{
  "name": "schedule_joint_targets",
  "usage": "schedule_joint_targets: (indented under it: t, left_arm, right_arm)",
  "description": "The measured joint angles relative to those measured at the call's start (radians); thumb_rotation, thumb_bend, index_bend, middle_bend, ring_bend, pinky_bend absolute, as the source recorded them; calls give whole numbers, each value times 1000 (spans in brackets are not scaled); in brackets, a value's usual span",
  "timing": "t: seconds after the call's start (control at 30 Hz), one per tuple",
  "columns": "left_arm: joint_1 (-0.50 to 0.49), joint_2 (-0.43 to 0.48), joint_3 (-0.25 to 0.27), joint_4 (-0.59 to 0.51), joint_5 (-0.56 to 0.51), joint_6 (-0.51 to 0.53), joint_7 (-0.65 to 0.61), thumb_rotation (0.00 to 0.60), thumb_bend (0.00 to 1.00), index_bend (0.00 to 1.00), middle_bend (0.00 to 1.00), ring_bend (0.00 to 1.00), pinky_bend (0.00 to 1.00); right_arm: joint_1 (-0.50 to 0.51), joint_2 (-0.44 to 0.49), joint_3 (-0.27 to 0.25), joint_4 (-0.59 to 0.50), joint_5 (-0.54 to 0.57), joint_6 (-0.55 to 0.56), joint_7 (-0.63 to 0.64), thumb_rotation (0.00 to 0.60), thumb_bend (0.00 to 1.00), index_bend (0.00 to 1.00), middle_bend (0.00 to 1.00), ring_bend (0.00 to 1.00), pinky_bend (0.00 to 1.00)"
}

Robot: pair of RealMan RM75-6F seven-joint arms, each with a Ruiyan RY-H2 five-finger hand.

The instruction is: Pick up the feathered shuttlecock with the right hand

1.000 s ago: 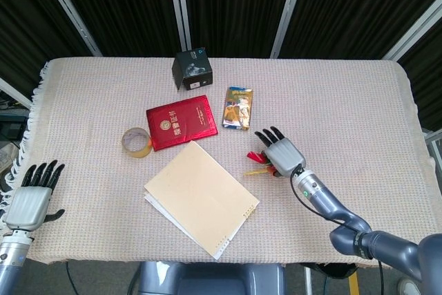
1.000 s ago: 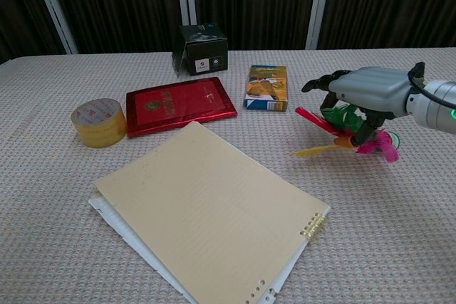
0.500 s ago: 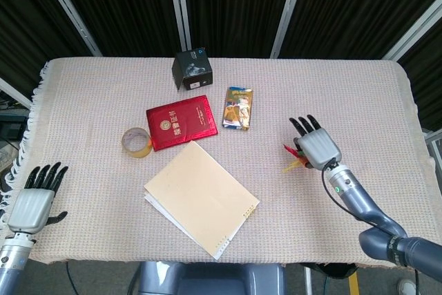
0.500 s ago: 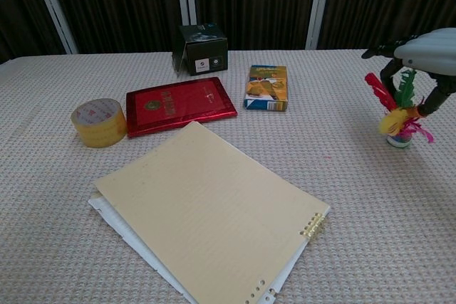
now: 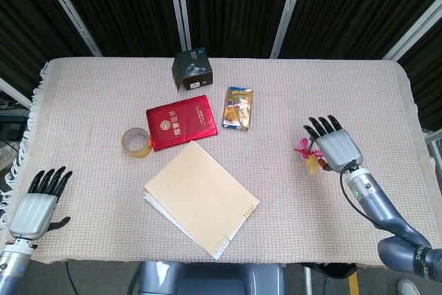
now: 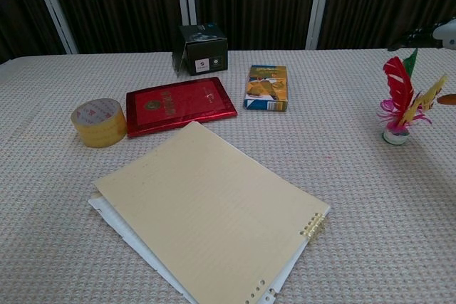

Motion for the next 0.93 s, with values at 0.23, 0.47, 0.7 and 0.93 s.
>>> schedule_joint_targets:
  t: [0.23, 0.47, 0.7, 0.93]
  left_arm:
    - [5, 6, 6, -8, 17, 17, -4, 600, 126, 0, 0, 0, 0]
    - [11, 10, 6, -13, 45, 48, -23, 600, 119, 0, 0, 0, 0]
    - [36, 21, 4, -12, 101, 158, -70, 600, 107, 0, 0, 0, 0]
    - [55, 37, 19, -20, 123, 169, -69, 600, 105, 0, 0, 0, 0]
  right_arm:
    - [-1, 51, 13, -60, 12, 30, -10, 600, 241, 0, 0, 0, 0]
    - [-44, 149, 20, -181, 4, 117, -12, 600, 130, 0, 0, 0, 0]
    - [-259, 235, -58, -343, -60, 405, -12, 600, 110, 0, 0, 0, 0]
    - [-545, 140, -162, -238, -274, 770, 101, 600, 109, 5, 0, 0, 0]
